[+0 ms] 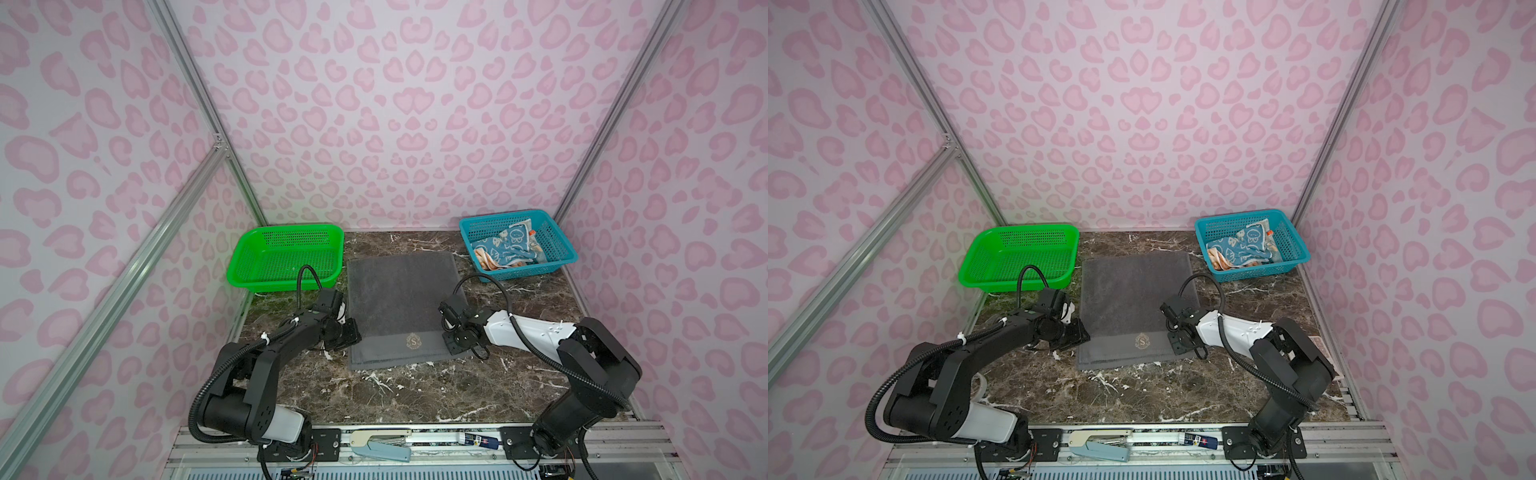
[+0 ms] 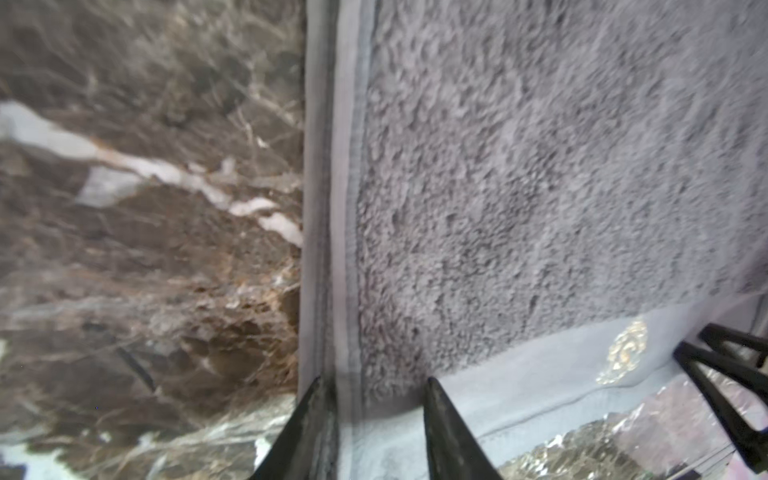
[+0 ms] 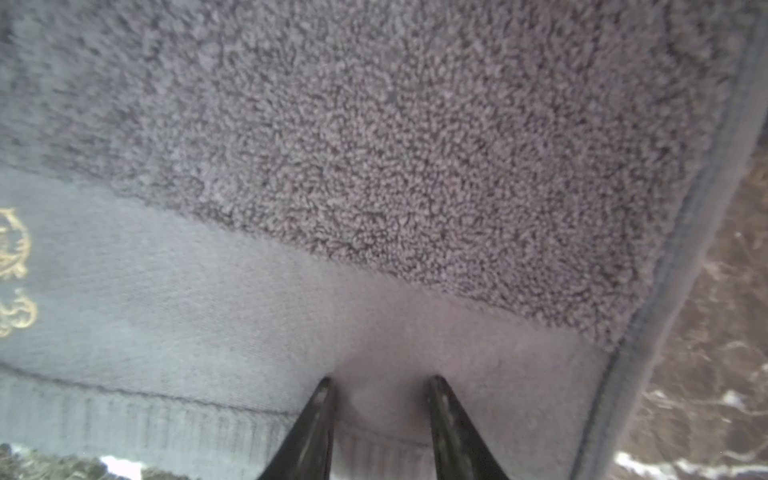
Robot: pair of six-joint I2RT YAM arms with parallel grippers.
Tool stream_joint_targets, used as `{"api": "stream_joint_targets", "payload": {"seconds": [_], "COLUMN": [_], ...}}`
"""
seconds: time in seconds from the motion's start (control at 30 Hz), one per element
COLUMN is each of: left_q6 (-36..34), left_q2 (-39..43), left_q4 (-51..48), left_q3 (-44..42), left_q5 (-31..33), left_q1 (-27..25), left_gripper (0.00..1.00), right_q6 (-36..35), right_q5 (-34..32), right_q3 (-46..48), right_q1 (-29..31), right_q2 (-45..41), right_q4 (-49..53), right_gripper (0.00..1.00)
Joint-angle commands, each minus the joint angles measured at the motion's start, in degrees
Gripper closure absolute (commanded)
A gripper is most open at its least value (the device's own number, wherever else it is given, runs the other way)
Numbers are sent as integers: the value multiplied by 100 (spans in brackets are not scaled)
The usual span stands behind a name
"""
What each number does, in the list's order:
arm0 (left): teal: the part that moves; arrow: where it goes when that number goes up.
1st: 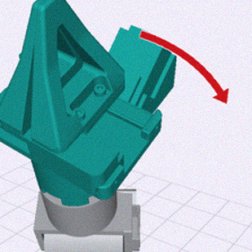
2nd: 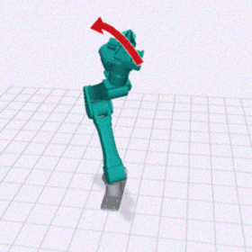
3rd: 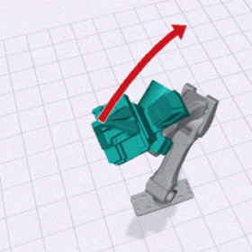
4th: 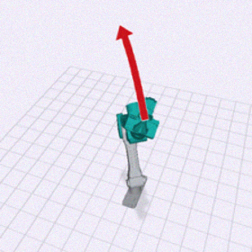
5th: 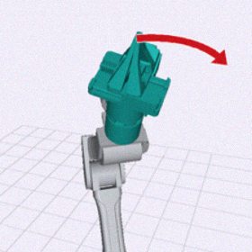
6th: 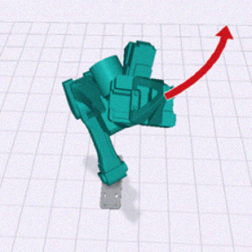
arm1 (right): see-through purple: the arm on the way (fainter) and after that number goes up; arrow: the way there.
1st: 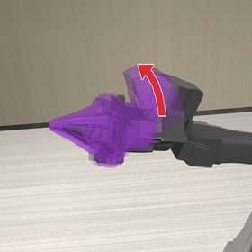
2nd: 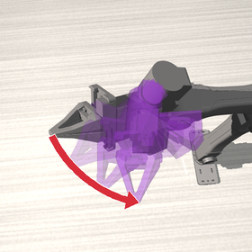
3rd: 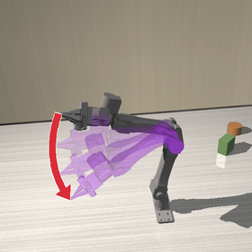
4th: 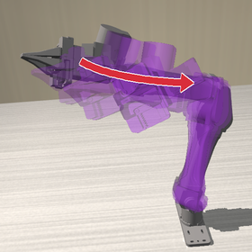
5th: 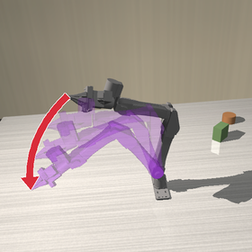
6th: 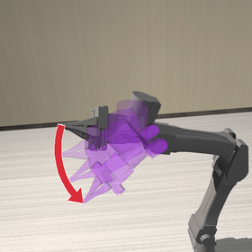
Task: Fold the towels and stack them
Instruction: 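Move both grippers over the towel to its far corners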
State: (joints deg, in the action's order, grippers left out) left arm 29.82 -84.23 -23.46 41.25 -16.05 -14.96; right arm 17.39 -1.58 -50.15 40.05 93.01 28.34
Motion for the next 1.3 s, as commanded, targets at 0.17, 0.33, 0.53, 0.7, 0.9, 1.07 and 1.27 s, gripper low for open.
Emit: {"api": "stream_joint_targets", "payload": {"seconds": [0.17, 0.33, 0.53, 0.7, 0.9, 1.07, 1.27], "left_q6": [-458, -547, -692, -860, -943, -830, -948], "left_q2": [-105, -33, 266, -115, -1062, -1939, -3001], "left_q4": [-769, -1013, -1103, -1025, -656, -453, -527], "left_q3": [41, 365, 1203, 2092, 2984, 3915, 4980], "left_q5": [255, 237, 290, 465, 600, 609, 741], "left_q1": [6, 10, 1, 2, 3, 5, 5], "left_gripper": [79, 80, 75, 66, 43, 36, 33], "right_q6": [62, -79, -490, -668, -362, -209, -237], "right_q5": [685, 619, 607, 378, -26, -5, -70], "right_q3": [381, 76, -854, -1801, -2753, -3445, -4240], "right_q1": [222, 39, -422, -868, -1272, -1572, -1945], "right_q2": [-441, -573, -415, 329, 1340, 2017, 2670], "right_q4": [527, 567, 480, 519, 350, 325, 366], "right_gripper": [62, 61, 59, 59, 59, 61, 61]}}
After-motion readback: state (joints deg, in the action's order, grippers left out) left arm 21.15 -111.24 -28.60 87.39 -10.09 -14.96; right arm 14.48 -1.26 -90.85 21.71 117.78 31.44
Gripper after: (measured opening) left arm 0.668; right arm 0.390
